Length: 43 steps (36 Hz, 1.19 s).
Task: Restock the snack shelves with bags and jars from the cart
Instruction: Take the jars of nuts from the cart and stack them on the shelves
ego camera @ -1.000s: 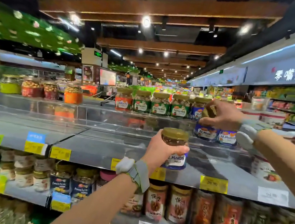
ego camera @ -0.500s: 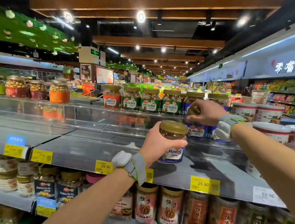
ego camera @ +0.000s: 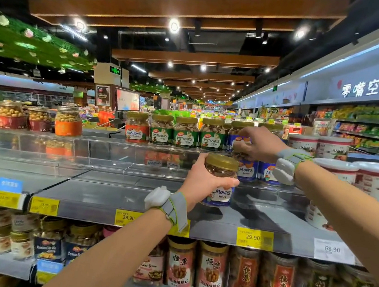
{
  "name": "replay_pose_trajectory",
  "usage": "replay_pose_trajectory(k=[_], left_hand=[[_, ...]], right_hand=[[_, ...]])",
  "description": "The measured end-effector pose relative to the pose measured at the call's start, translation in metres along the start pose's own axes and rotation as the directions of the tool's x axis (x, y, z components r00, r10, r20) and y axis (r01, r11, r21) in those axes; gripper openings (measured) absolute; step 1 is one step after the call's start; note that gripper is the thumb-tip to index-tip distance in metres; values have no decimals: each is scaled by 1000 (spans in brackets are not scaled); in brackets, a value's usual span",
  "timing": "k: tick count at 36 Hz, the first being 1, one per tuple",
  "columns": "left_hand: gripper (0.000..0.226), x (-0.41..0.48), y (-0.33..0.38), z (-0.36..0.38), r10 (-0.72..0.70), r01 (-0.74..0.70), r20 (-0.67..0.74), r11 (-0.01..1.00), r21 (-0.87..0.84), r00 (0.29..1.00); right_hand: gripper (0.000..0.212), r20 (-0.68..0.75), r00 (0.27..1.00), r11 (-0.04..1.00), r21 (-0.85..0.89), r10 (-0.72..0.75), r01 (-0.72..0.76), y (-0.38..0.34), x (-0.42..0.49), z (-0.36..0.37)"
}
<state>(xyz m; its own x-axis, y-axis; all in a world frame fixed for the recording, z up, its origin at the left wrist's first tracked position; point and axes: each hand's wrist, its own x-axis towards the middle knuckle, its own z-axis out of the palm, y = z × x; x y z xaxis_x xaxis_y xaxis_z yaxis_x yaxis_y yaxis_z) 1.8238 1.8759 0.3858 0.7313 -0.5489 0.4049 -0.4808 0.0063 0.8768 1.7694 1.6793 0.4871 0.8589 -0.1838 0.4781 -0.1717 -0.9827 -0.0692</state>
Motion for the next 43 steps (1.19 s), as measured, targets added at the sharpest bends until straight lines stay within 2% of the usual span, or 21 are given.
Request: replay_pose_trajectory(k=[2, 6, 8, 12, 16, 18, 20, 21, 23, 25, 29, 32, 37, 43], left_hand=[[95, 3, 5, 4, -3, 3, 4, 1000, -29, 1000], [86, 15, 13, 21, 16, -15, 12, 999, -52, 1000], [84, 21, 14, 34, 54, -51, 35, 996, -80, 998], [83, 30, 14, 66, 85, -83, 92, 996, -33, 992], [94, 35, 11, 86, 34, -78, 189, 970, 230, 981], [101, 38, 6, 92, -13, -52, 205, 949, 312, 979], [97, 37, -2, 97, -54, -15, 216, 951, 309, 975], [87, 37, -6, 98, -71, 0, 217, 951, 311, 974], [59, 34, -11, 99, -88, 5, 231, 941, 339, 969], [46, 33, -16, 100, -86, -18, 258, 926, 377, 962], [48, 32, -21, 105, -98, -42, 289, 896, 442, 952], [51, 35, -20, 108, -137, -13, 293, 888, 459, 946], [55, 39, -19, 115, -153, -15, 287, 860, 511, 946], [59, 40, -24, 120, -117, -13, 221, 860, 509, 968]], right_hand=[[55, 20, 999, 995, 97, -37, 35, -11, -9, -16], [68, 301, 954, 976, 209, -8, -58, -35, -31, -40], [67, 360, 933, 980, 186, -8, -63, -38, -41, -46], [63, 302, 953, 990, 125, 31, -72, -19, -60, -52], [77, 223, 973, 993, -110, 56, -32, 7, -72, -47], [89, 190, 980, 987, -159, 62, -31, 18, -78, -43], [95, 189, 979, 984, -172, 76, -43, 25, -84, -39], [96, 191, 978, 983, -178, 88, -54, 28, -85, -36], [94, 204, 968, 977, -185, 146, -108, 35, -86, -30], [91, 213, 956, 966, -201, 203, -160, 41, -86, -23], [71, 187, 955, 958, -219, 229, -187, 46, -86, -11], [73, 149, 964, 961, -208, 218, -185, 50, -84, -5], [65, 98, 983, 955, -271, 155, -124, 53, -85, -3], [71, 173, 977, 953, -294, 122, -67, 54, -81, -2]])
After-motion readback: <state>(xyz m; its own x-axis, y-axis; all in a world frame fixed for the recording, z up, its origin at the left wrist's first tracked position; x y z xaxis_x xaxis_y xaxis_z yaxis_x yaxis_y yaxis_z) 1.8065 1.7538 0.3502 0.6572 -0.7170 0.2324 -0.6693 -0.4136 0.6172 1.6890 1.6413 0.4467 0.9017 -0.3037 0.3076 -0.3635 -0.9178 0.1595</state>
